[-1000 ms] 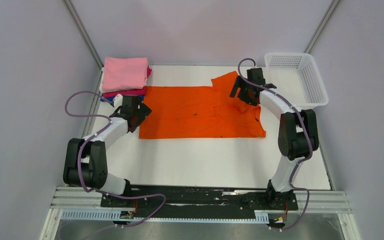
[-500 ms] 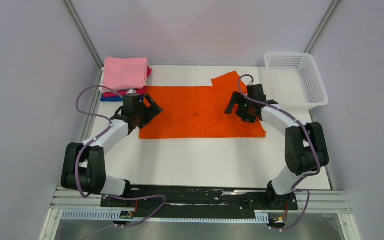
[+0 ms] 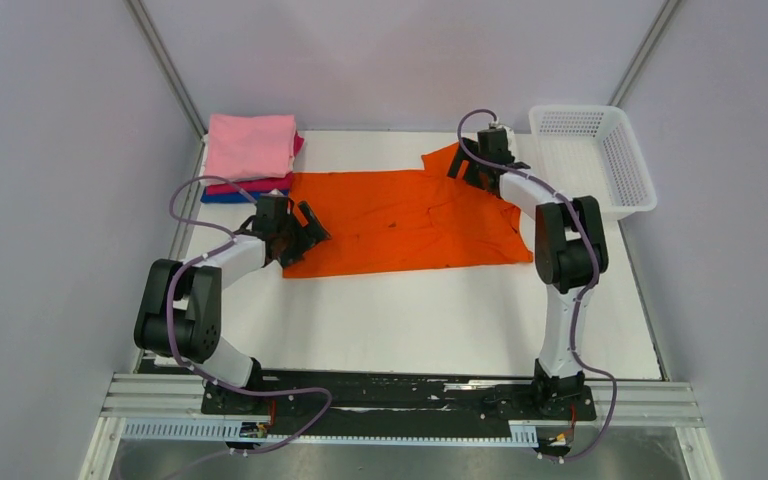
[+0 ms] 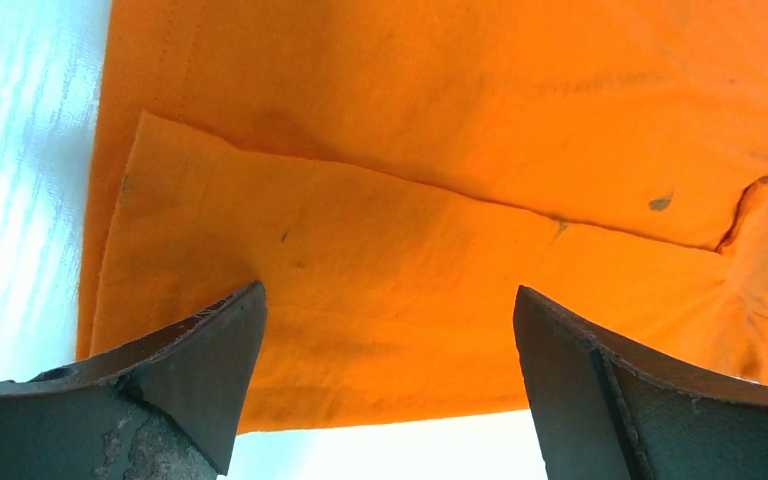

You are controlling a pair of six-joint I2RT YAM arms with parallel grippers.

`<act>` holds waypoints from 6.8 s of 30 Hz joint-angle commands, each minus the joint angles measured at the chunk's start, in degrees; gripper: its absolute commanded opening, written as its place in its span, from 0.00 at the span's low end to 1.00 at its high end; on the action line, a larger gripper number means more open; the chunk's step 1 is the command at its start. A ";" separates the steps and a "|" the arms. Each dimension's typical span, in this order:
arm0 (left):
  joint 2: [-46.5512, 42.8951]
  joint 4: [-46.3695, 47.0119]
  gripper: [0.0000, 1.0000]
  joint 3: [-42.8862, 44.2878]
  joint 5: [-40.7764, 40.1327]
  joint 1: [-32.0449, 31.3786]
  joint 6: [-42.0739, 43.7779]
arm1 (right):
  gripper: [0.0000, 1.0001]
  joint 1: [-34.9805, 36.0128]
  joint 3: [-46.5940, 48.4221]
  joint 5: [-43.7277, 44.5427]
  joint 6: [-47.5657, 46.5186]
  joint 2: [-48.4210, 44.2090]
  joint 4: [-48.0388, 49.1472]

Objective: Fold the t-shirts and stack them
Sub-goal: Fold the flattened tshirt in 1/3 of the way, then grab the side of the flattened tshirt furthest away from the robot with both arms, then fold the other side of the tshirt into a rectangle

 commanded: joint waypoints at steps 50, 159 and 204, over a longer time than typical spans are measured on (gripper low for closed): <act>-26.74 -17.53 1.00 -3.24 -14.85 -4.41 5.47 | 1.00 4.91 -43.13 0.39 14.44 -58.26 -10.21; -2.91 -5.65 0.00 8.22 -18.38 -6.97 17.41 | 0.00 8.14 -19.95 13.58 -5.47 -27.62 -8.86; -59.12 -27.97 1.00 -13.13 -27.61 -8.96 1.05 | 1.00 14.97 -45.02 -1.93 12.74 -73.13 -35.28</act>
